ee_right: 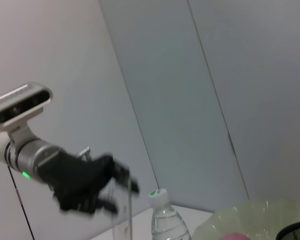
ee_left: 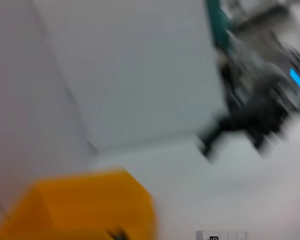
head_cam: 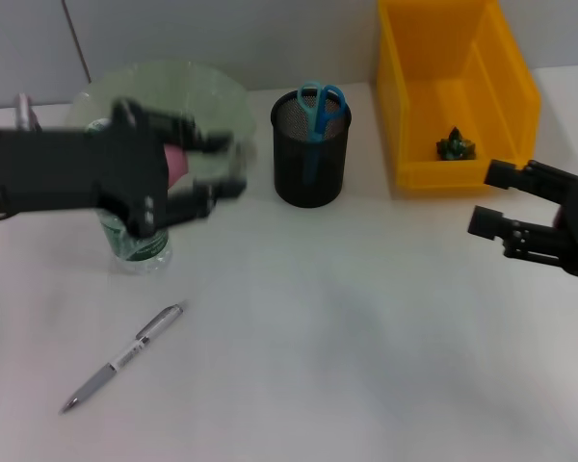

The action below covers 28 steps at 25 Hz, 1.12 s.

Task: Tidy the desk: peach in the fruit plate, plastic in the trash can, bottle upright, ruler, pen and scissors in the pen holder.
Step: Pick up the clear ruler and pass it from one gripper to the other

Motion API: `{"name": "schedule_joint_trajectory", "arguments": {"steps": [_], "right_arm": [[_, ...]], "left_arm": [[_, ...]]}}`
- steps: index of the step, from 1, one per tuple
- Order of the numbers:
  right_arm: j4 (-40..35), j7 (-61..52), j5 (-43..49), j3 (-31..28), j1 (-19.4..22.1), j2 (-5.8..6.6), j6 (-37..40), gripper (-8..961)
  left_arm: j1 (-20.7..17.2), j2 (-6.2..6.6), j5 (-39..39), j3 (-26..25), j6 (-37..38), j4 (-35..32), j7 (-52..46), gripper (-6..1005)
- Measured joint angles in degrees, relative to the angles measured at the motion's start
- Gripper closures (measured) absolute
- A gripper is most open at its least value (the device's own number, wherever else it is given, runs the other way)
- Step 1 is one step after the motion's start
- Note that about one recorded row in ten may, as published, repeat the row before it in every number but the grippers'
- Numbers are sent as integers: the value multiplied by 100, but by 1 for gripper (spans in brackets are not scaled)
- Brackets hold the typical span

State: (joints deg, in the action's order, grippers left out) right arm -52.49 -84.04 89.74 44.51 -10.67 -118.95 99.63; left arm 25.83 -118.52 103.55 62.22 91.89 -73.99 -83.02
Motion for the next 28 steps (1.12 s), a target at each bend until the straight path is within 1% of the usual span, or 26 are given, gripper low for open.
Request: {"name": "schedule_joint_trajectory", "arguments": {"steps": [1, 3, 5, 8, 10, 11, 15, 19, 20, 22, 26, 28], "right_arm": [[36, 115, -2, -56, 21, -8, 100, 116], [218, 472, -51, -155, 46, -12, 334, 116], [587, 1003, -229, -201, 57, -14, 583, 116], [1501, 2216, -636, -165, 48, -37, 934, 116], [2182, 3086, -839, -133, -25, -52, 1028, 116], [2598, 3516, -906, -122, -98, -60, 1039, 116], [3756, 4822, -930, -116, -490, -64, 918, 116], [4604, 5730, -956, -187, -872, -71, 734, 116], [4848, 5988, -974, -249, -984, -73, 677, 116], [5318, 6512, -1002, -396, -1196, -76, 552, 116], [6232, 7588, -1006, -981, -1585, -93, 274, 116], [6601, 7986, -988, -1243, -1759, -95, 113, 116]], "left_arm": [[-212, -8, -598, 12, -245, 70, 66, 599], [-347, -13, -1107, 34, -419, 196, 173, 597], [-439, -18, -1660, 63, -523, 409, 329, 595], [-518, -23, -2231, 234, -609, 697, 586, 592], [-571, -26, -2536, 474, -770, 806, 734, 591], [-614, -27, -2711, 679, -909, 844, 832, 590], [-746, -28, -3286, 1444, -1678, 870, 1225, 586], [-769, -30, -3784, 1975, -2419, 931, 1530, 582], [-773, -31, -3856, 2042, -2476, 950, 1582, 581], [-792, -30, -4293, 2364, -2726, 1102, 1981, 579], [-797, -32, -4985, 2835, -3055, 1379, 2586, 575], [-796, -40, -5218, 2979, -3123, 1496, 2826, 574]]}}
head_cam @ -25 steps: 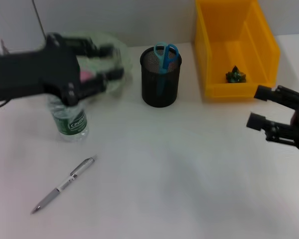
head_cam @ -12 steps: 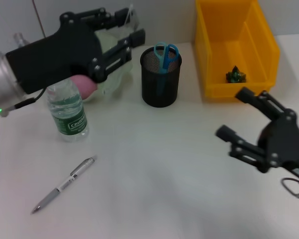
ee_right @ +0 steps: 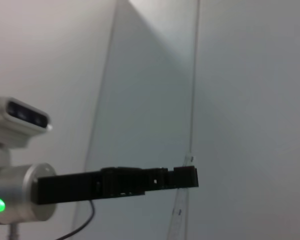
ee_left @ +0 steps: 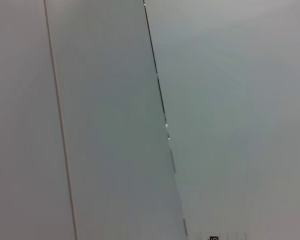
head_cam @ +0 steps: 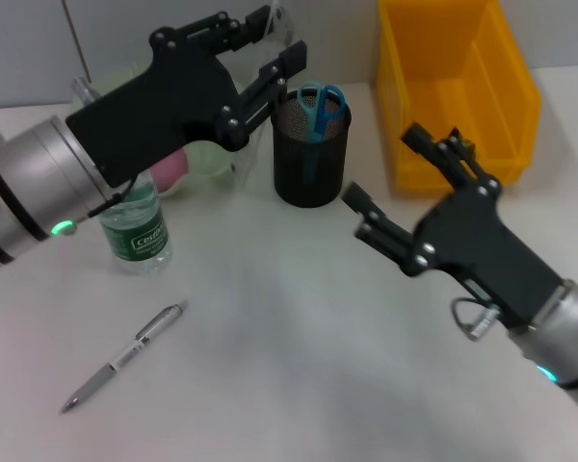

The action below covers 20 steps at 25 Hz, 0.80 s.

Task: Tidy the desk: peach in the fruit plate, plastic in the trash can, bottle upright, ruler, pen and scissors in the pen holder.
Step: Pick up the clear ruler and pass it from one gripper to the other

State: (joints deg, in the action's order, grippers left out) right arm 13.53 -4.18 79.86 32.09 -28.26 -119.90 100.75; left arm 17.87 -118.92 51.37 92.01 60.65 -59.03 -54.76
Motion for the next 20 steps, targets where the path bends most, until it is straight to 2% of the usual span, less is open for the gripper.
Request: {"name": "schedule_joint_trajectory", "arguments": {"steps": [6, 9, 15, 20], "right_arm": [[563, 258, 77, -429, -383, 0, -517, 116], [716, 269, 192, -651, -481, 2, -642, 116], [855, 299, 1113, -1579, -488, 3, -1019, 116], [1173, 818, 1608, -2212, -489, 3, -1441, 116]], "left_arm": [[0, -17, -811, 435, -148, 299, 855, 568], [4, -17, -963, 494, -165, 382, 1023, 565], [59, -17, -1176, 674, -283, 539, 1320, 559], [81, -17, -1285, 788, -347, 596, 1407, 555]]}}
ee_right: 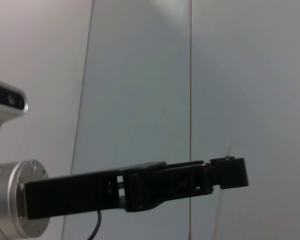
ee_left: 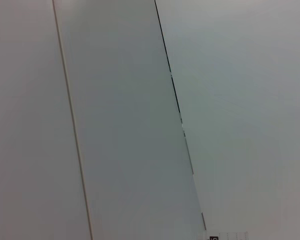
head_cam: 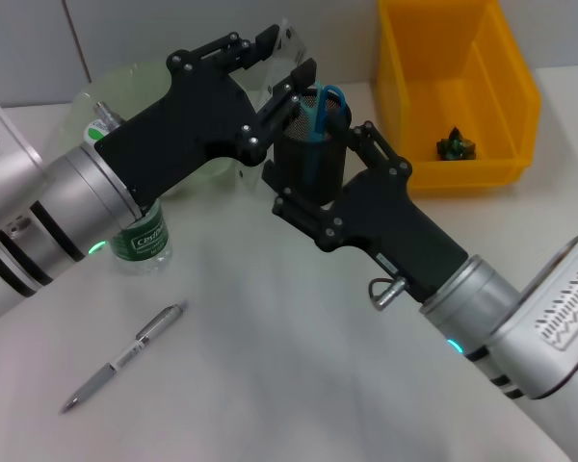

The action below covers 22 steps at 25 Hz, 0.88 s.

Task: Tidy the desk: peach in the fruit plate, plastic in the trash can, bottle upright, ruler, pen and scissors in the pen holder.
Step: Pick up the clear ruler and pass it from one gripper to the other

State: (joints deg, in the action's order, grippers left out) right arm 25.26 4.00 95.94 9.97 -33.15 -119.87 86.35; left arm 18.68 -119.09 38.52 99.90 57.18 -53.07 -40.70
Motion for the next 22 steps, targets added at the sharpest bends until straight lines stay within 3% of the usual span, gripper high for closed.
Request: {"name": "schedule_joint_trajectory", "arguments": {"steps": [8, 22], "right_arm": [[231, 77, 47, -373, -5, -1, -179, 116], [398, -10, 126, -488, -124, -1, -451, 116]], "left_arm": [[-24, 0, -6, 15, 31, 11, 3, 547], [9, 0, -33, 60, 39, 88, 39, 534]]}}
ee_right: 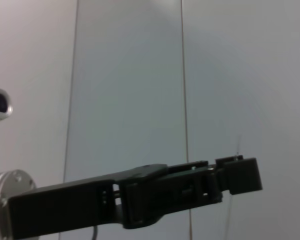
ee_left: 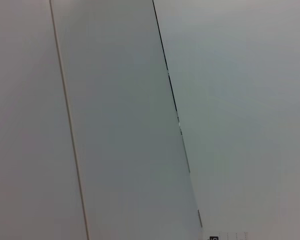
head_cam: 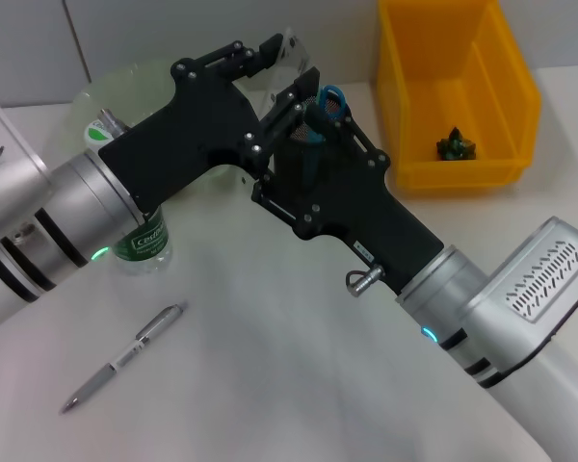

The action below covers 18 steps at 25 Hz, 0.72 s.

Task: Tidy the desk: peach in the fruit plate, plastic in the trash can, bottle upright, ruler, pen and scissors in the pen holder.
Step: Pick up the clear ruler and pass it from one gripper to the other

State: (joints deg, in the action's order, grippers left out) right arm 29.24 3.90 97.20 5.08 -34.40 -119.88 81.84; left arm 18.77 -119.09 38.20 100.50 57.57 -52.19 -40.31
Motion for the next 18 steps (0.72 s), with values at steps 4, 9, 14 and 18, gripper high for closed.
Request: {"name": "schedule_joint_trajectory", "arguments": {"steps": [4, 9, 14, 18], "right_arm": [[62, -37, 0, -149, -13, 0, -164, 134], [65, -139, 86, -157, -57, 0, -212, 227], [69, -143, 159, -196, -73, 0, -218, 465], [75, -144, 159, -254, -86, 0, -299, 613]], "left_arm": [[-14, 0, -56, 9, 0, 6, 60, 530], [-32, 2, -58, 13, 0, 8, 64, 525], [-30, 9, -59, 13, 0, 12, 66, 521], [-2, 9, -58, 13, 0, 48, 87, 517]]}}
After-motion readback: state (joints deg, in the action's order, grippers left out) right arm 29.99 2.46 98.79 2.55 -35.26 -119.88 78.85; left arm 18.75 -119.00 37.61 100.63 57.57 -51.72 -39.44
